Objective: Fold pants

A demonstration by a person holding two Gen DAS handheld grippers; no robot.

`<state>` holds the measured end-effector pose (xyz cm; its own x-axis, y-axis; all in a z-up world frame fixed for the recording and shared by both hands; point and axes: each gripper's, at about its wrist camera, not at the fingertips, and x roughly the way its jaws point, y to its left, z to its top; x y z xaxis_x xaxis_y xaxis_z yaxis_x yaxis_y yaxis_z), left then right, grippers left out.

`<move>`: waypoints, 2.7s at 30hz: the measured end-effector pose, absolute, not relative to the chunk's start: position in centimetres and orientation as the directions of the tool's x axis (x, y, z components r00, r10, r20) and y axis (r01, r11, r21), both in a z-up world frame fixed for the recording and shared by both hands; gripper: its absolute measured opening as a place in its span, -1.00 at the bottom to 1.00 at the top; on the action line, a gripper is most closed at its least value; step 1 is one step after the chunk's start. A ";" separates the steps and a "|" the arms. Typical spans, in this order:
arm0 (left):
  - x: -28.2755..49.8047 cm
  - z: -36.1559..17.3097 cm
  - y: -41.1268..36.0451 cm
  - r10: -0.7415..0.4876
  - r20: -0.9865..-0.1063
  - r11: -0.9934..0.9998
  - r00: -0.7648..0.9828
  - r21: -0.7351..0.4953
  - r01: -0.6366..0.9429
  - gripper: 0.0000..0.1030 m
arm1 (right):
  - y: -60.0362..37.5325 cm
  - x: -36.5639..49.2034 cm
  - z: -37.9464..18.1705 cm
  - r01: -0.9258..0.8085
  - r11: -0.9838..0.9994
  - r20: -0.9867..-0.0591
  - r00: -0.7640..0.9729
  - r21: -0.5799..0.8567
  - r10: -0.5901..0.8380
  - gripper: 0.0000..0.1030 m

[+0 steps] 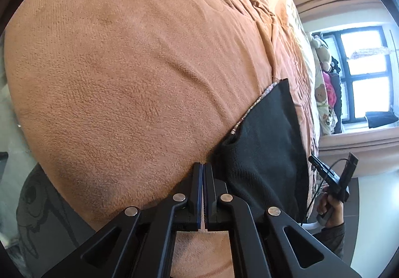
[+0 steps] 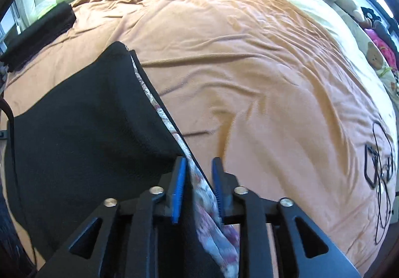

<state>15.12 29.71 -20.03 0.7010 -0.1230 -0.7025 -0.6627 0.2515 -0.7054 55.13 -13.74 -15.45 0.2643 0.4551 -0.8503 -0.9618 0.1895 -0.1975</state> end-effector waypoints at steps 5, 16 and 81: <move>15.1 -19.7 29.7 -0.132 -0.699 0.242 0.703 -0.711 -0.661 -0.98 | -16.8 55.2 -14.0 -0.966 0.210 -0.839 0.238 -0.152 0.490 0.21; 15.6 -18.4 28.9 -0.107 -0.673 0.267 0.732 -0.728 -0.631 -0.19 | -22.4 56.9 -12.9 -0.970 0.192 -0.873 0.223 -0.152 0.433 -0.12; 19.0 -19.9 29.1 -0.182 -0.580 0.316 0.794 -0.799 -0.512 -0.02 | -47.1 47.5 -11.4 -0.645 0.722 -0.709 0.386 0.250 0.590 0.15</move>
